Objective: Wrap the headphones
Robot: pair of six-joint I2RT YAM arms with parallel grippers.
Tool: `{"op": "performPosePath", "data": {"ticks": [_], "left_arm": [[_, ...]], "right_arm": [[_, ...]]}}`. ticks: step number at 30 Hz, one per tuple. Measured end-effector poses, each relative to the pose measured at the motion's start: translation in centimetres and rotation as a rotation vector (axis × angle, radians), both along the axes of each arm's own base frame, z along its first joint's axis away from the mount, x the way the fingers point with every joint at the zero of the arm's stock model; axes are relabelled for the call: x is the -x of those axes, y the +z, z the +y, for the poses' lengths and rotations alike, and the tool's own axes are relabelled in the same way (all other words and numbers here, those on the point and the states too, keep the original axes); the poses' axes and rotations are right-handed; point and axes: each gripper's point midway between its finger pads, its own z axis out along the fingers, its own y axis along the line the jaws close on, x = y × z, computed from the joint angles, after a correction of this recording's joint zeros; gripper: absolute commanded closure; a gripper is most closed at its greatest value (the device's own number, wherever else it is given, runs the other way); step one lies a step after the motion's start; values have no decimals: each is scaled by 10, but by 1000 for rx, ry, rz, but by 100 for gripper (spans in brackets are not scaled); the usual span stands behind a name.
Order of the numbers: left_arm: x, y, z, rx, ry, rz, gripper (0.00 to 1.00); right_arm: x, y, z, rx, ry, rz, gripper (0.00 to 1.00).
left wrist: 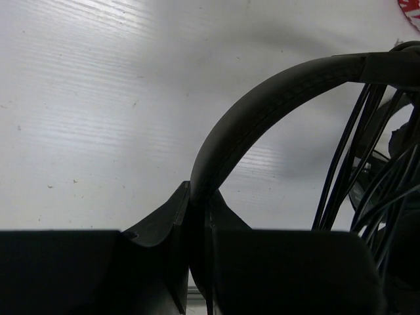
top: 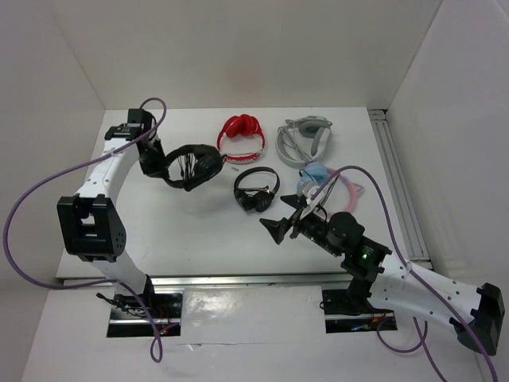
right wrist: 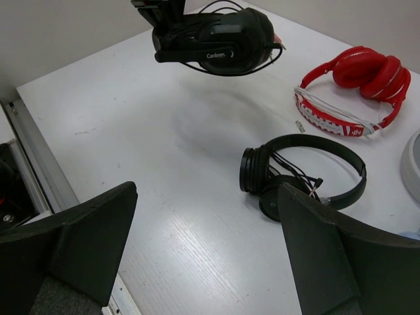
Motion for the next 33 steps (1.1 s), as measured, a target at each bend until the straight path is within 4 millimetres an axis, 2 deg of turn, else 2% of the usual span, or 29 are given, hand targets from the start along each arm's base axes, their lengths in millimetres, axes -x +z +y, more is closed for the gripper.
{"op": "performPosePath", "data": {"ticks": [5,8,12,18,24,33], "left_arm": [[5,0,15,-49,63,-7,100],[9,3,25,-76,110,-14,100],[12,4,38,-117,190,-34,100],[24,-11,54,-125,295,-16,100],[31,-30,46,-109,311,11,100],[42,-36,23,-87,345,-24,100]], "right_arm": [[0,0,0,-2,-2,3,5],[-1,0,-1,-13,-15,17,0],[-7,0,-5,-36,-63,54,0],[-12,1,-10,-78,-123,105,0],[-13,-5,-13,-78,-147,135,0],[-13,-9,-14,-67,-152,150,0]]}}
